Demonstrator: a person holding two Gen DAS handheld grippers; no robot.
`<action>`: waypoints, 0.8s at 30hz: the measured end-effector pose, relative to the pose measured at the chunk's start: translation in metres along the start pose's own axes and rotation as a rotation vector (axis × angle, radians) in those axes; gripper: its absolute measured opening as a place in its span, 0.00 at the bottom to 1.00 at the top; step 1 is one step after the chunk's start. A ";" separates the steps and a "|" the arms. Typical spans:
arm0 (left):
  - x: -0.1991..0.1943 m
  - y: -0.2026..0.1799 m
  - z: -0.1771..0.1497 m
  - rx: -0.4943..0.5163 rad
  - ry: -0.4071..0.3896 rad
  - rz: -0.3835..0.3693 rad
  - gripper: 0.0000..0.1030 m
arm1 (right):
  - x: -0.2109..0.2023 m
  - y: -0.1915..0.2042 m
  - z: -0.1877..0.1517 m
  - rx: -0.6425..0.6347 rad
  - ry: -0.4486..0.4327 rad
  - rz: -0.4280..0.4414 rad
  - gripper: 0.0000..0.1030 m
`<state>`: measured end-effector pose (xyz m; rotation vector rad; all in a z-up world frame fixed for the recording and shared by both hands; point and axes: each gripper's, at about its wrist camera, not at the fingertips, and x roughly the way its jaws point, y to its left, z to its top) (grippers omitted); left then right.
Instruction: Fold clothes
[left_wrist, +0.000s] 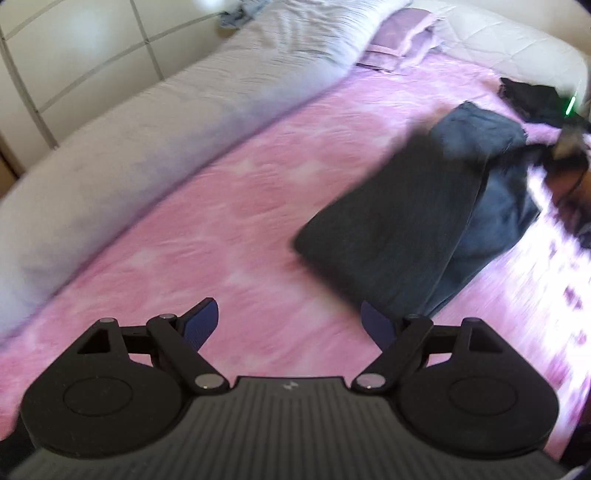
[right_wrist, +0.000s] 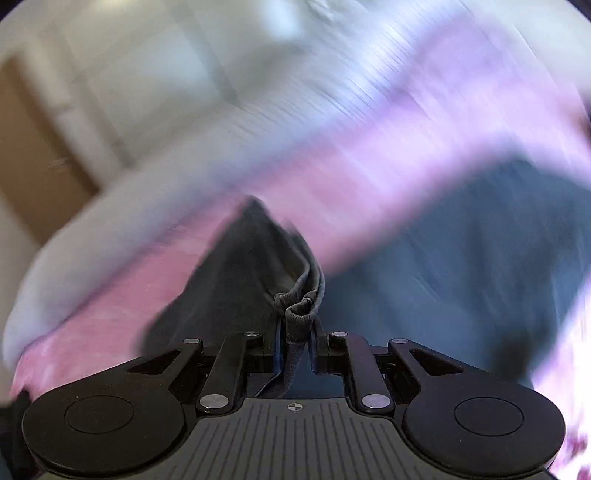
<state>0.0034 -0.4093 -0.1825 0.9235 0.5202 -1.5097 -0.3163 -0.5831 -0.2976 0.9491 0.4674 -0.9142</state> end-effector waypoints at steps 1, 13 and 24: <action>0.009 -0.012 0.010 0.004 0.006 -0.015 0.79 | 0.013 -0.024 0.000 0.087 0.055 0.018 0.13; 0.110 -0.054 0.058 0.117 0.136 -0.085 0.79 | 0.005 -0.060 0.018 0.061 0.130 0.009 0.39; 0.183 0.009 0.043 -0.220 0.252 -0.184 0.78 | -0.009 -0.014 0.013 -0.094 0.042 -0.035 0.55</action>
